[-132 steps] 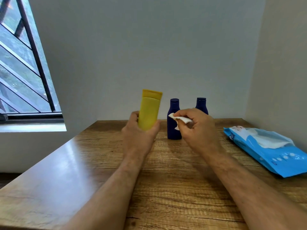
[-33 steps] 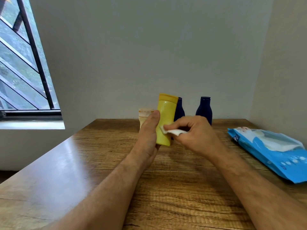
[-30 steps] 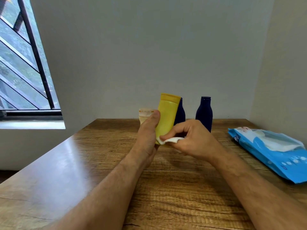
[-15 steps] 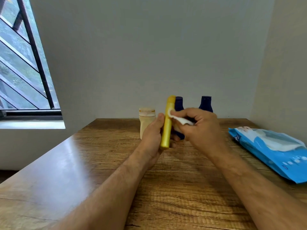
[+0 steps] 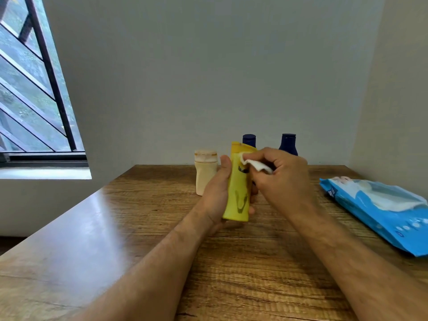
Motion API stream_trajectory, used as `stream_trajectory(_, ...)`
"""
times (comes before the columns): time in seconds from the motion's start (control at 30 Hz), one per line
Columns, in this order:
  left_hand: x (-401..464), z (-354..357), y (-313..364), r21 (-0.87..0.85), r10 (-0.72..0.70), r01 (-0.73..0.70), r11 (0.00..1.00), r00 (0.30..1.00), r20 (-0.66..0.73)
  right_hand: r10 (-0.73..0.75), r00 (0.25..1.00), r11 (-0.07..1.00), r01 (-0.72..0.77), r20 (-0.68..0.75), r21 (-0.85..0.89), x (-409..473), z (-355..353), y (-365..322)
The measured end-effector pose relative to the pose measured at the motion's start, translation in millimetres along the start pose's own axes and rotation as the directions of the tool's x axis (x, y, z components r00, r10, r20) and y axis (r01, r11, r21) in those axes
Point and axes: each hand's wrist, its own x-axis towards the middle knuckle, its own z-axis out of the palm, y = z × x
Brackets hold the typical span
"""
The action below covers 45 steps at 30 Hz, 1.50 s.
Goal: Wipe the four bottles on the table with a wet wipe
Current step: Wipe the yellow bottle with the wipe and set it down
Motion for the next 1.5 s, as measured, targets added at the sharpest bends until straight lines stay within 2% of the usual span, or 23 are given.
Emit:
stream_trajectory(0.07,1,1,-5,0.074,-0.039,0.038,0.997,0.999,0.006,-0.011,0.998,0.999,0.009,-0.06,-0.044,3,-3,1)
stream_trajectory(0.13,2,0,-7,0.11,-0.02,0.023,0.994,0.999,-0.029,0.012,1.0,1.0,-0.012,-0.01,-0.014,2,-3,1)
stream_trajectory(0.2,4,-1,-6,0.12,0.058,-0.042,0.992,0.99,-0.128,0.067,0.984,0.995,-0.079,0.166,0.063,0,-1,-3)
stream_trajectory(0.3,7,-4,-2,0.106,0.175,-0.151,0.983,0.947,-0.271,0.079,0.881,0.992,-0.115,0.467,0.05,-4,4,-7)
stream_trajectory(0.4,8,-8,0,0.091,0.233,-0.215,0.972,0.921,-0.312,0.043,0.847,0.998,-0.059,0.53,0.013,-3,4,-5)
stream_trajectory(0.53,9,-9,-2,0.211,0.265,-0.205,0.956,0.91,-0.318,-0.008,0.878,1.0,0.009,0.479,0.001,-5,4,-4)
stream_trajectory(0.6,11,-9,-4,0.302,0.269,-0.171,0.938,0.908,-0.321,-0.009,0.941,1.0,0.009,0.339,0.001,-5,4,-4)
stream_trajectory(0.67,10,-8,-4,0.301,0.252,-0.159,0.94,0.92,-0.301,-0.002,0.988,0.999,-0.004,0.152,0.038,-2,2,-3)
stream_trajectory(0.73,9,-6,-3,0.303,0.24,-0.153,0.941,0.931,-0.274,-0.001,0.999,0.997,-0.001,0.034,0.072,1,-1,-3)
stream_trajectory(0.77,9,-4,-3,0.301,0.244,-0.16,0.94,0.933,-0.266,0.004,1.0,0.996,-0.005,0.022,0.085,1,-2,-4)
stream_trajectory(0.83,9,-5,-3,0.283,0.267,-0.187,0.941,0.923,-0.278,0.039,0.995,0.99,-0.052,0.097,0.134,1,-3,-7)
stream_trajectory(0.9,9,-8,-1,0.271,0.32,-0.234,0.934,0.885,-0.339,0.091,0.958,0.974,-0.143,0.27,0.177,-1,-4,-12)
stream_trajectory(0.97,10,-14,2,0.268,0.388,-0.298,0.916,0.829,-0.404,0.113,0.876,0.978,-0.182,0.469,0.106,-3,-3,-15)
stream_trajectory(1.03,10,-18,5,0.237,0.425,-0.353,0.905,0.787,-0.448,0.104,0.821,0.99,-0.137,0.561,0.017,-5,0,-15)
stream_trajectory(1.17,9,-18,3,0.21,0.393,-0.333,0.919,0.798,-0.456,0.059,0.871,0.995,-0.089,0.487,0.04,-6,2,-14)
stream_trajectory(1.27,11,-17,-1,0.213,0.321,-0.248,0.945,0.833,-0.451,0.047,0.956,0.987,-0.088,0.289,0.133,-4,1,-12)
stream_trajectory(1.37,7,-11,0,0.209,0.282,-0.212,0.955,0.869,-0.406,0.043,0.99,0.972,-0.072,0.132,0.225,-1,-3,-12)
stream_trajectory(1.43,5,-9,2,0.25,0.32,-0.244,0.937,0.886,-0.335,0.06,0.986,0.959,-0.1,0.154,0.267,0,-4,-12)
stream_trajectory(1.5,1,-6,4,0.185,0.346,-0.306,0.934,0.904,-0.25,0.082,0.967,0.946,-0.151,0.24,0.285,0,-3,-11)
